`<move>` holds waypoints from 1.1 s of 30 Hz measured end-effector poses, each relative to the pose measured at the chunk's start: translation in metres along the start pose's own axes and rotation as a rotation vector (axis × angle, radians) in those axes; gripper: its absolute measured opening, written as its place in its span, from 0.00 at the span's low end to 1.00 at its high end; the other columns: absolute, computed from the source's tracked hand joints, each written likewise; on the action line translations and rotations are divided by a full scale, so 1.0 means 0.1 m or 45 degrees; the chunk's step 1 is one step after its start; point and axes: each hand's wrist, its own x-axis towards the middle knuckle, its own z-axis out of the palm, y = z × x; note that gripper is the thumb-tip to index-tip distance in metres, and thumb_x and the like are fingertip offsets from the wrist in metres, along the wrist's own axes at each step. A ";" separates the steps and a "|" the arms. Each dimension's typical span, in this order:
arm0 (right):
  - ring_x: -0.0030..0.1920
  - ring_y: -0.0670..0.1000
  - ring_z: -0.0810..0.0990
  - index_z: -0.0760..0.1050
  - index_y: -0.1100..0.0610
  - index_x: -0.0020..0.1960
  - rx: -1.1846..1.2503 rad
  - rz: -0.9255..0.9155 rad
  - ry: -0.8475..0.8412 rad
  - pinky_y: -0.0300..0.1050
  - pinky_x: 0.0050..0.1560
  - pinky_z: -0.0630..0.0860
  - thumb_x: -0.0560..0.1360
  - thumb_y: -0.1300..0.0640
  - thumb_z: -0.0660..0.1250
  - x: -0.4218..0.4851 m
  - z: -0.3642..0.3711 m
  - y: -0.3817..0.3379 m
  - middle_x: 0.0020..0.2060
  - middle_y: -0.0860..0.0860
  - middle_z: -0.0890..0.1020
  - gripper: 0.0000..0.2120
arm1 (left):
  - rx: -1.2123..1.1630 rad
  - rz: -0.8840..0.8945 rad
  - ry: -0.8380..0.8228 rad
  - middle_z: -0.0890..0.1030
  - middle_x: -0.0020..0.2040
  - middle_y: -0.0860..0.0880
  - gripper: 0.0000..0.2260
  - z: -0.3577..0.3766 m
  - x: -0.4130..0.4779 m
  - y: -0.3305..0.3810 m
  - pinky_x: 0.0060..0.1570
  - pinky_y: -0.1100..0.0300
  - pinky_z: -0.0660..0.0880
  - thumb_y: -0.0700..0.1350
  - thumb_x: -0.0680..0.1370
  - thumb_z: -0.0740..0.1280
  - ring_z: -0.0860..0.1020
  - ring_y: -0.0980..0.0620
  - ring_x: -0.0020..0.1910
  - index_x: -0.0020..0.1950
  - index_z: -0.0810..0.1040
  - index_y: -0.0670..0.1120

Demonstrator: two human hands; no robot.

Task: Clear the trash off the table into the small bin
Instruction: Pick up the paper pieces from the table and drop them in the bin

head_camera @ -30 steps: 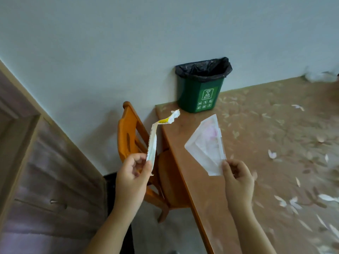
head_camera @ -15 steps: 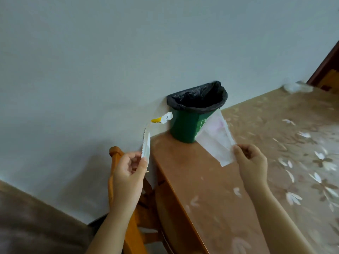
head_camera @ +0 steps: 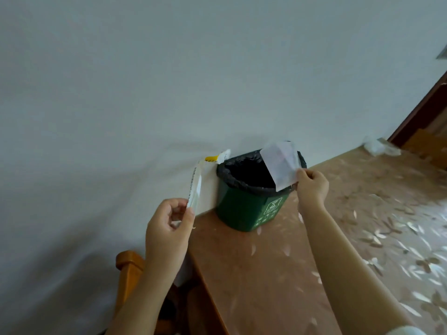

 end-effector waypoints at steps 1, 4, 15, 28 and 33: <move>0.35 0.51 0.74 0.77 0.61 0.45 0.010 0.015 0.008 0.47 0.40 0.73 0.72 0.59 0.63 0.08 0.05 0.00 0.37 0.54 0.78 0.06 | 0.013 0.003 0.003 0.77 0.36 0.53 0.13 0.05 0.02 -0.01 0.31 0.75 0.70 0.34 0.74 0.67 0.77 0.59 0.33 0.40 0.73 0.53; 0.44 0.53 0.80 0.76 0.58 0.46 0.080 0.033 -0.040 0.50 0.48 0.77 0.73 0.55 0.65 0.22 0.18 0.04 0.42 0.53 0.81 0.07 | 0.073 0.019 0.002 0.78 0.38 0.52 0.13 0.19 0.08 -0.01 0.32 0.75 0.70 0.35 0.74 0.67 0.76 0.53 0.36 0.40 0.73 0.54; 0.42 0.45 0.77 0.76 0.55 0.52 -0.076 -0.323 -0.287 0.35 0.43 0.71 0.73 0.57 0.67 0.21 -0.31 0.41 0.41 0.47 0.80 0.08 | 0.278 0.177 -0.157 0.77 0.38 0.57 0.05 1.03 0.36 0.13 0.34 0.77 0.68 0.37 0.74 0.67 0.75 0.63 0.37 0.45 0.76 0.47; 0.43 0.46 0.77 0.78 0.56 0.48 -0.317 -0.396 -0.246 0.26 0.43 0.67 0.71 0.61 0.68 0.30 -1.00 0.93 0.42 0.49 0.80 0.06 | 0.960 0.423 -0.492 0.81 0.45 0.47 0.05 2.16 0.96 -0.18 0.41 0.51 0.76 0.41 0.76 0.65 0.77 0.49 0.42 0.49 0.79 0.44; 0.45 0.47 0.77 0.77 0.55 0.48 -0.311 -0.356 -0.267 0.30 0.44 0.68 0.72 0.61 0.68 0.27 -1.04 1.03 0.42 0.48 0.80 0.06 | 1.042 0.434 -0.528 0.83 0.47 0.48 0.08 2.17 1.01 -0.30 0.47 0.48 0.75 0.45 0.75 0.67 0.78 0.47 0.47 0.52 0.81 0.46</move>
